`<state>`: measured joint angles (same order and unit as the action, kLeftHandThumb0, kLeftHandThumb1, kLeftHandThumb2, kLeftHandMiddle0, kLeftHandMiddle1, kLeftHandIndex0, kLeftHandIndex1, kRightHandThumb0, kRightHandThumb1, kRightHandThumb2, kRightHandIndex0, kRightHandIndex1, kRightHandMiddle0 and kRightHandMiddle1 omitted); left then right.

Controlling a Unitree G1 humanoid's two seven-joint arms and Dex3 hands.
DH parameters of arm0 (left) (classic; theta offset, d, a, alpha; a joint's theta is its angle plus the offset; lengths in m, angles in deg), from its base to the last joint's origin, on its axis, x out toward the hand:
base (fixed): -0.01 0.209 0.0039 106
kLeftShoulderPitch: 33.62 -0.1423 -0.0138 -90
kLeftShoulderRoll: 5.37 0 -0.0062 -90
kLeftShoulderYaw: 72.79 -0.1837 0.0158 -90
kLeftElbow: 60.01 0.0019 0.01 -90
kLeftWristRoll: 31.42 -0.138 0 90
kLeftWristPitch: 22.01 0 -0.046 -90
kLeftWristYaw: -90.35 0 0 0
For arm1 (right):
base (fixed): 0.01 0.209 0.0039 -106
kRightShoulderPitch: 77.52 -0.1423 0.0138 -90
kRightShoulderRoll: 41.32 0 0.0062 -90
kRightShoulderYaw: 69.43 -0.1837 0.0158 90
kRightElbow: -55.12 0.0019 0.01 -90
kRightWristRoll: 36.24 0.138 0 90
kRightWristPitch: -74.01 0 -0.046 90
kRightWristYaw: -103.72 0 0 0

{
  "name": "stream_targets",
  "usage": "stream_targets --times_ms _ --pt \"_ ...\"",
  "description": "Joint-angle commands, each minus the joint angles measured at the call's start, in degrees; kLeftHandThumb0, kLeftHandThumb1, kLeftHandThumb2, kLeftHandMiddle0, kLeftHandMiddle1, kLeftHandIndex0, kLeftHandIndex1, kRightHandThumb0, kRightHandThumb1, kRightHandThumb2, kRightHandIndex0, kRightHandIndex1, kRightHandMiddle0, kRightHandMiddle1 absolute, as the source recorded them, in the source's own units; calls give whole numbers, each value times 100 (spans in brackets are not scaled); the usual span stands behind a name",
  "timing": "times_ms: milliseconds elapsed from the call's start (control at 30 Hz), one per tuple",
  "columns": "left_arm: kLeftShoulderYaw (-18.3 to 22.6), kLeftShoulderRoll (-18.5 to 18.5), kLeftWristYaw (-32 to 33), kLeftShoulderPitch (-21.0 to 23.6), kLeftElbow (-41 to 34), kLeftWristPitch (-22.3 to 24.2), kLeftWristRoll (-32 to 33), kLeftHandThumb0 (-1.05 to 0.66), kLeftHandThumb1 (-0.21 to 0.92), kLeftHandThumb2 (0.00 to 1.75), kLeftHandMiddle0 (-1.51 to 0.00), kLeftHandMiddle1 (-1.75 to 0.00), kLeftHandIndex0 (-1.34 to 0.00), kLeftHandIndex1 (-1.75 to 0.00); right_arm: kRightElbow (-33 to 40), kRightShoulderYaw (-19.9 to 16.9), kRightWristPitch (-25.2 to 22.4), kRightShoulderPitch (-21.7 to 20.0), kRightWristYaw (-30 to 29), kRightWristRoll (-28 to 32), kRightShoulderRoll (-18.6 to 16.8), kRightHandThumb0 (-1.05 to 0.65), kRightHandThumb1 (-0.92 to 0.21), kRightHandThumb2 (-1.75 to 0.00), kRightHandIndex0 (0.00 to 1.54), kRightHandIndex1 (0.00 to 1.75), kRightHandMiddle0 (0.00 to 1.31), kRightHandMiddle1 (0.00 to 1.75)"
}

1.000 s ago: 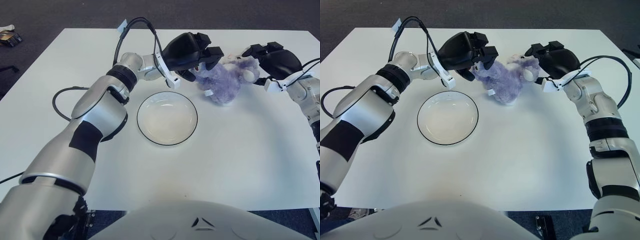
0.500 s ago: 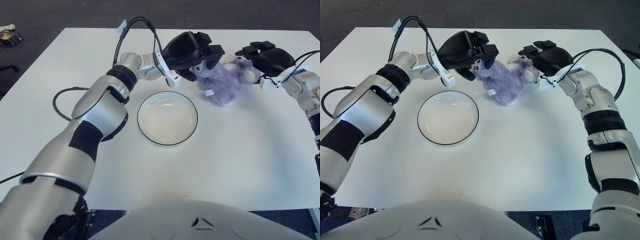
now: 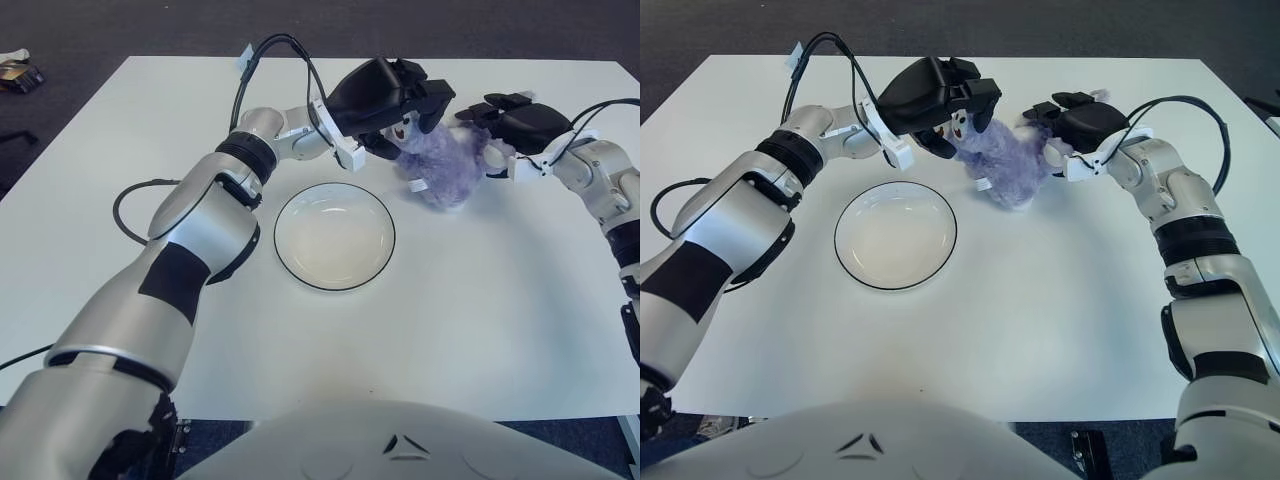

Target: Put the doll into the plate.

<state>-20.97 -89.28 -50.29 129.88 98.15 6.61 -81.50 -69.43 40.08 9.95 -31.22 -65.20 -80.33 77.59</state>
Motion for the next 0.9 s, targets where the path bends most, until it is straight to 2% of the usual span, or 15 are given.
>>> stream_targets --times_ms 0,133,367,567,867 --pt "68 -16 -83 -91 -2 7 64 0 14 149 -79 -163 -51 -175 -200 142 -39 -230 -130 -195 -80 -60 -22 -92 0 0 0 39" --pt "146 21 -159 -145 7 -22 180 0 15 148 -78 -163 -51 -175 -354 314 -30 -317 -417 -469 -89 -63 -24 -92 2 1 0 48" --pt "261 72 -357 -224 -2 -22 335 0 16 147 -78 -163 -50 -175 -656 512 66 -397 -735 -610 -204 -70 -31 -85 5 2 0 58" --pt "278 75 -401 -257 -41 59 317 0 17 146 -77 -164 -49 -175 -827 646 71 -542 -659 -578 -310 -75 -41 -77 7 2 0 60" --pt "376 78 -734 -301 -70 45 466 0 15 148 -77 -164 -51 -175 -953 642 -122 -557 -589 -437 -529 -80 -50 -67 12 4 0 63"
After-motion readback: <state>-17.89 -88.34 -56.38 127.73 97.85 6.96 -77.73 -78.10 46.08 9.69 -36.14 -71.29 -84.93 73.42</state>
